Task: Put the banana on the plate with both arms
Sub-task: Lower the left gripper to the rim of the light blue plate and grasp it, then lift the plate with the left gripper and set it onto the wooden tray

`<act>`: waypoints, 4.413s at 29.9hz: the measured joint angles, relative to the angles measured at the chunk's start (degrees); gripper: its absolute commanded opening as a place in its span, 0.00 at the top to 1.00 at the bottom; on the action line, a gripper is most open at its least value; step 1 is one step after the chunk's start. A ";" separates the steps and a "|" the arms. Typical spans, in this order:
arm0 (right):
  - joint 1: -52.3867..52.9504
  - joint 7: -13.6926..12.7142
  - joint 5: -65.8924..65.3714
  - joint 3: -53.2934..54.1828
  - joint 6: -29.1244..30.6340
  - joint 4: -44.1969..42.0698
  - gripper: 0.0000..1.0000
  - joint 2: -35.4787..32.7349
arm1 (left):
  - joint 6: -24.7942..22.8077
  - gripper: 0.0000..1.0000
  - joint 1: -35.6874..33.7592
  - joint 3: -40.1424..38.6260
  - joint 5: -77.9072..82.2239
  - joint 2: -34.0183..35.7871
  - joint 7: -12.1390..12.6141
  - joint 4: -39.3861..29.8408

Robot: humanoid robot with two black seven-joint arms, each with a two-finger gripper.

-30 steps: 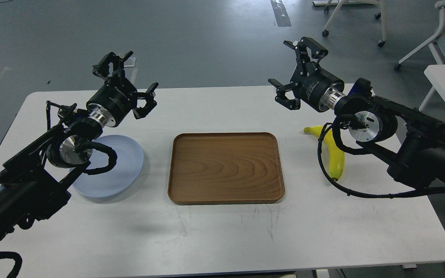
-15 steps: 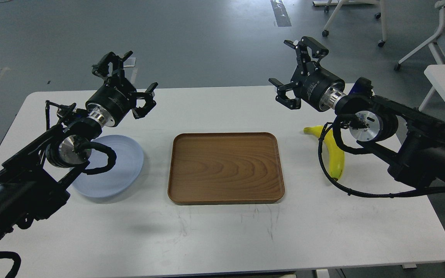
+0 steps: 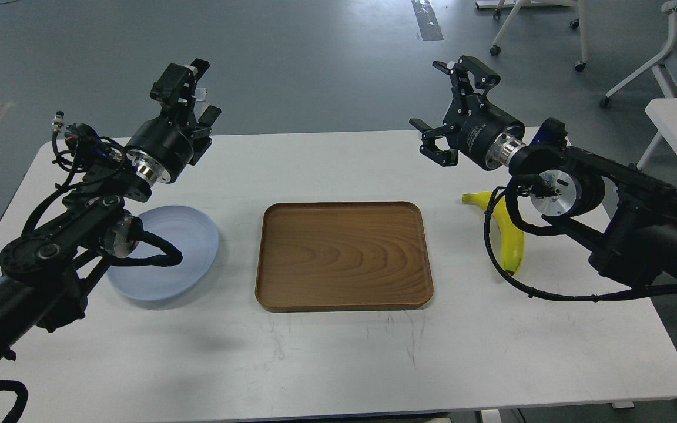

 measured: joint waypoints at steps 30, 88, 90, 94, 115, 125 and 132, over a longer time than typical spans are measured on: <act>-0.11 0.10 -0.08 -0.41 -0.01 -0.24 0.01 -1.84 | 20.26 0.02 3.25 38.63 23.17 20.62 -2.69 8.18; -1.23 0.63 -0.25 -0.31 -0.88 -0.22 0.01 -2.35 | 11.10 1.00 4.41 37.97 15.04 18.77 -5.93 13.04; -1.30 0.63 -0.25 -0.25 -0.89 -0.21 0.01 -2.37 | 10.89 1.00 3.11 37.96 14.97 18.77 -5.95 12.80; -1.33 0.63 -0.25 0.00 -0.89 -0.11 0.01 -3.16 | 10.85 1.00 -0.74 38.41 15.98 18.78 -5.95 11.43; -1.54 0.59 -0.07 1.54 -0.45 1.19 0.01 -10.65 | 4.73 1.00 -13.34 44.39 25.41 -5.77 -5.97 15.86; -1.69 0.60 -0.07 1.56 -0.44 1.71 0.01 -11.57 | 4.07 1.00 -12.59 45.50 25.02 -12.00 -5.97 21.59; -1.70 0.62 -0.07 1.56 -0.44 1.72 0.01 -11.50 | 3.90 0.43 -12.43 45.58 24.23 -12.50 -5.97 22.17</act>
